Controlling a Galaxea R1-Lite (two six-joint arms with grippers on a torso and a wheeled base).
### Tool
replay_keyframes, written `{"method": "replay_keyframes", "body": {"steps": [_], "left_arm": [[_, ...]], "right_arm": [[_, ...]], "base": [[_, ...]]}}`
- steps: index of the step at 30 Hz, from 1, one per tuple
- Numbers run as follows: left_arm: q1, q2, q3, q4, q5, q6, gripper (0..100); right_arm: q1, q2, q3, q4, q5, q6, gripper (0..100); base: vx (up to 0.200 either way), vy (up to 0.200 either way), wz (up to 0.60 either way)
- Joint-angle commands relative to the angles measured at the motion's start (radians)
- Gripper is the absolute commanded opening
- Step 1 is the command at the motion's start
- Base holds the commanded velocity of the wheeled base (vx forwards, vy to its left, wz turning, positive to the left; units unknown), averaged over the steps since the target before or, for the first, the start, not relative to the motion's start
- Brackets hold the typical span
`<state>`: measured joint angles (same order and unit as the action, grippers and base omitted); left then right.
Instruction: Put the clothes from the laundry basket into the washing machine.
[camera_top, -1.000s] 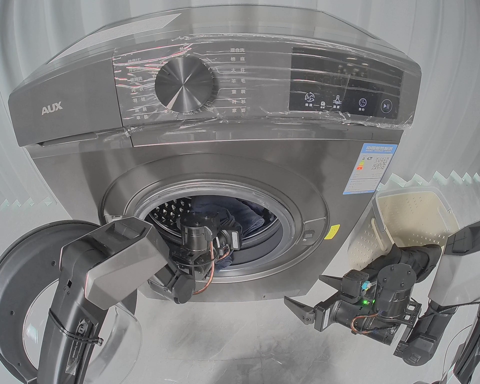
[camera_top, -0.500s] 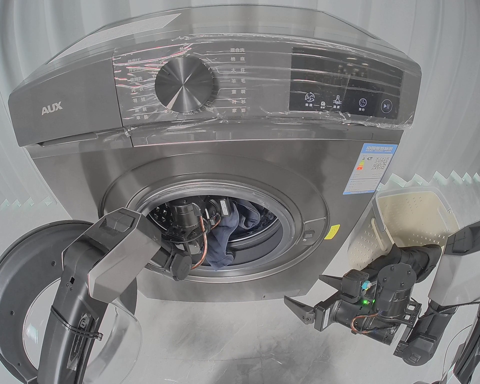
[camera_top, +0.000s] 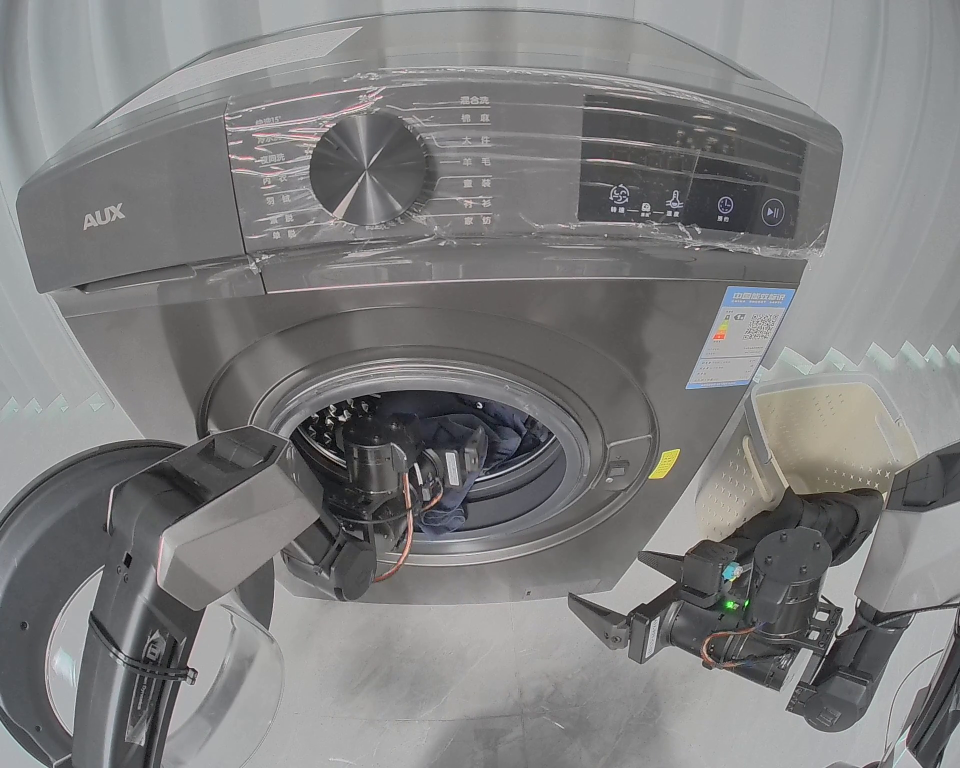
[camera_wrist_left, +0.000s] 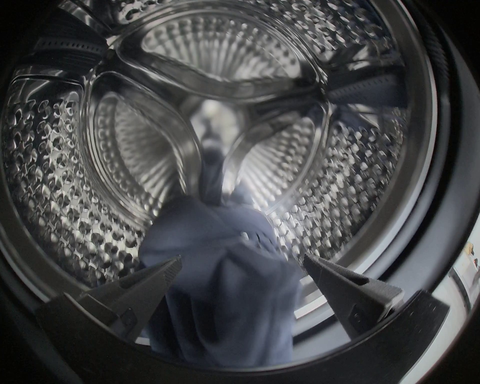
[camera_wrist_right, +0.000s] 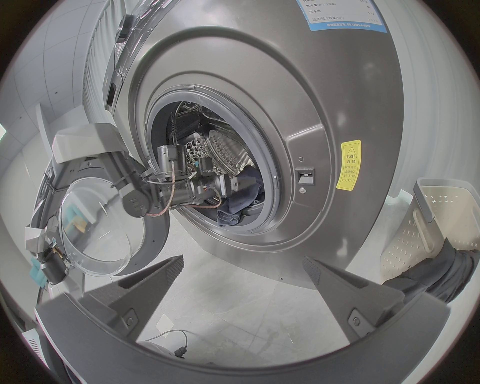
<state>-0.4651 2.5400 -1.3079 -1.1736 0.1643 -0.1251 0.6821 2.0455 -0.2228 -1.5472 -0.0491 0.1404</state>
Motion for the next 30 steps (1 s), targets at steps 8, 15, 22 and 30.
{"method": "replay_keyframes", "body": {"steps": [8,15,22,30], "left_arm": [[-0.064,-0.147,0.305,0.031,-0.031,0.047,100],[-0.069,-0.187,0.404,0.072,-0.049,0.068,100],[-0.07,-0.142,0.389,0.072,-0.058,0.068,100],[-0.061,-0.072,0.332,0.066,-0.055,0.079,0]], "right_arm": [[0.008,0.013,0.002,-0.001,0.0,0.001,100],[0.01,0.015,0.0,-0.001,0.0,0.001,100],[0.01,0.015,0.0,-0.001,-0.001,0.001,100],[0.008,0.015,0.0,-0.001,-0.001,0.001,100]], "base": [[0.0,0.0,0.0],[0.0,0.0,0.0],[0.0,0.0,0.0],[0.0,0.0,0.0]]}}
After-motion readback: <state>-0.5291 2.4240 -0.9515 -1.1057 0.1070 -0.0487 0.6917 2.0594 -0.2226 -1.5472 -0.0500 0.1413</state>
